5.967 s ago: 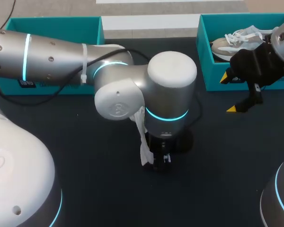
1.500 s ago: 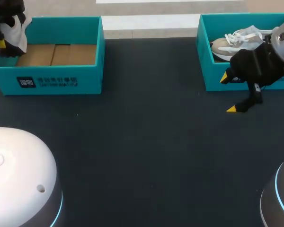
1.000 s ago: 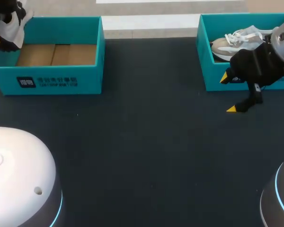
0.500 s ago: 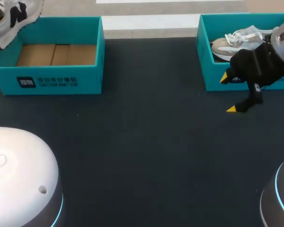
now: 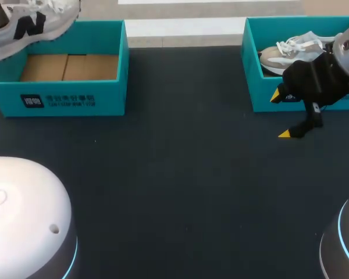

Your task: Take the shoe out of the shoebox, open the shoe tongue, remove and reinsert the insole, then place the shoe into the shoebox

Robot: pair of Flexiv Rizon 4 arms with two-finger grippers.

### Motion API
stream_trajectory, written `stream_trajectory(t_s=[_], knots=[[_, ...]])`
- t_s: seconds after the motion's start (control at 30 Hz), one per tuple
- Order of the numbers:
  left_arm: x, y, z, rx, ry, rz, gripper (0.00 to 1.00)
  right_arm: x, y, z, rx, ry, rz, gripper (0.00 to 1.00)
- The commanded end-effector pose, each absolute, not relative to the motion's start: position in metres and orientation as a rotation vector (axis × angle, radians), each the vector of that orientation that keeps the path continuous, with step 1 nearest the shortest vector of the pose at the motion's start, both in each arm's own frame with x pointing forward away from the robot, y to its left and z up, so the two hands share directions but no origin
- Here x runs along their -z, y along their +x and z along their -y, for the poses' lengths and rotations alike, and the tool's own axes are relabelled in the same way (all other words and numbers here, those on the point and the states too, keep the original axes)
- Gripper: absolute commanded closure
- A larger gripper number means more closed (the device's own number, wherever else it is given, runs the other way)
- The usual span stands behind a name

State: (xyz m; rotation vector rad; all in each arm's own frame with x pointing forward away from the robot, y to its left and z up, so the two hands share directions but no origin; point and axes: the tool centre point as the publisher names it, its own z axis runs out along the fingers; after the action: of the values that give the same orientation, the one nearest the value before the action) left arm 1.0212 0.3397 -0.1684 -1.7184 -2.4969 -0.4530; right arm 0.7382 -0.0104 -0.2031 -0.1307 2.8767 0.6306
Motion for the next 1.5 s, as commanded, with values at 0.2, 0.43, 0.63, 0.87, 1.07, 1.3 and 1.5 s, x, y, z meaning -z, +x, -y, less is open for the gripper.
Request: stream_trajectory(t_s=[0.2, 0.43, 0.63, 0.87, 1.07, 1.3, 1.5], knots=[[0.169, 1.011, -0.343, 0.647, -2.38, 1.979, 1.0, 0.204, 0.739, 0.009, -0.627, -0.131, -2.879, 0.0], [0.167, 1.017, -0.339, 0.612, -2.358, 2.012, 1.0, 0.204, 0.739, 0.009, -0.627, -0.131, -2.879, 0.0], [0.171, 1.019, -0.337, 0.591, -2.321, 2.033, 1.0, 0.204, 0.739, 0.009, -0.627, -0.131, -2.879, 0.0], [0.174, 1.024, -0.333, 0.575, -2.302, 2.042, 1.0, 0.204, 0.739, 0.009, -0.627, -0.131, -2.879, 0.0], [0.179, 1.039, -0.329, 0.506, -2.306, 2.006, 1.0, 0.204, 0.739, 0.009, -0.627, -0.131, -2.879, 0.0], [0.191, 1.056, -0.321, 0.508, -2.267, 1.999, 1.0, 0.204, 0.739, 0.009, -0.627, -0.131, -2.879, 0.0], [0.204, 1.066, -0.316, 0.495, -2.259, 1.994, 1.0, 0.204, 0.739, 0.009, -0.627, -0.131, -2.879, 0.0]])
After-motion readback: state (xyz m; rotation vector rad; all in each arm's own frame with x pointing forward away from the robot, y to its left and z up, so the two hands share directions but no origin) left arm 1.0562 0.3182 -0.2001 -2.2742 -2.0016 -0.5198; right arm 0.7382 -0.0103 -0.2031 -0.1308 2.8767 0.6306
